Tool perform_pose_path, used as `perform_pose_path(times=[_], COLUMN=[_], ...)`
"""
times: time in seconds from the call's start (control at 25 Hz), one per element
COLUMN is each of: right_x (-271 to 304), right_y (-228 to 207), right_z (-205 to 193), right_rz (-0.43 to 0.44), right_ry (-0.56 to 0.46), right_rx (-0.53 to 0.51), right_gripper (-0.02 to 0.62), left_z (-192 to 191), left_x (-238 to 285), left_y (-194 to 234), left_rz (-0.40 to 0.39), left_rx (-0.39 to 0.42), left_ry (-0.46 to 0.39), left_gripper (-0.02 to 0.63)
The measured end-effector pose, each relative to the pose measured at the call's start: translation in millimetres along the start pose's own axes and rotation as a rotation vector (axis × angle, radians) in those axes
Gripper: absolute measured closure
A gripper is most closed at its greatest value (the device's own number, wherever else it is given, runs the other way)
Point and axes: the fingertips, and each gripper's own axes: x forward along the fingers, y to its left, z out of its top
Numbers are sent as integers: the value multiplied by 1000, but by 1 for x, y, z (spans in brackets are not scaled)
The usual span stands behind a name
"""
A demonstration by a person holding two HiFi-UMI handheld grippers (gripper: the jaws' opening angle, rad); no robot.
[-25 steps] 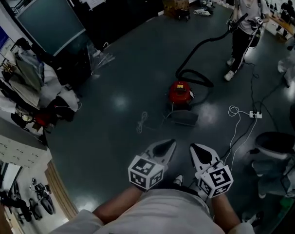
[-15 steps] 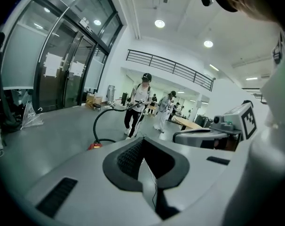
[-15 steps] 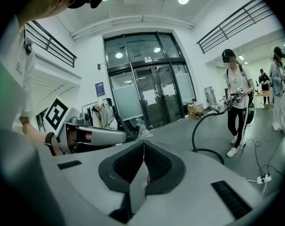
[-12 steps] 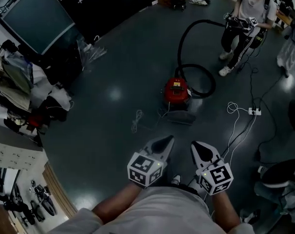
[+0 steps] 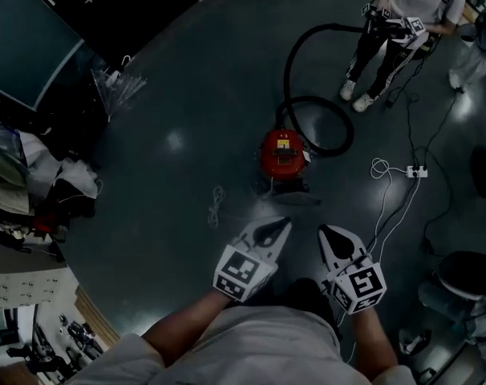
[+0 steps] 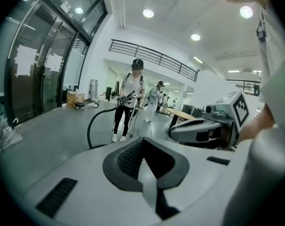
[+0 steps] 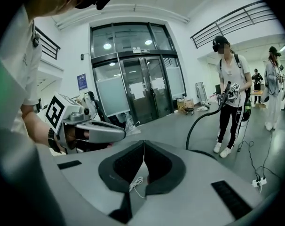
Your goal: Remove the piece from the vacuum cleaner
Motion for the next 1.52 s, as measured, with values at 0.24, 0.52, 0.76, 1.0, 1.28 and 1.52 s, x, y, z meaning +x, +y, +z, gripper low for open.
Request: perform_pose_path(times=[0.24,0.52,0.76,1.0,1.28,1.52], right_x=[57,121,193,268,323,341], right_y=[-51,-121,-186,-231,-246,-247], right_z=[-15,-70,-183,-332,-456,-504], right_rz=[-14,11,62,165,332,397], right_ry=[48,149,332,529,674,751], right_rx=[5,25,-73,-291,-547,-731], right_gripper=[578,578,577,575,449,431], left_z=[-16,-68,-147,-218,-279,-296], left_x=[63,151,224,263,287,289], left_y=[38,81,115,127,136,144], left_rz=[-78,-101,-108,-118,-128,-118], left_rx=[52,69,96,46,9,-21], left_ry=[39,124,247,289,306,320], left_gripper=[600,600,600,600,600,600])
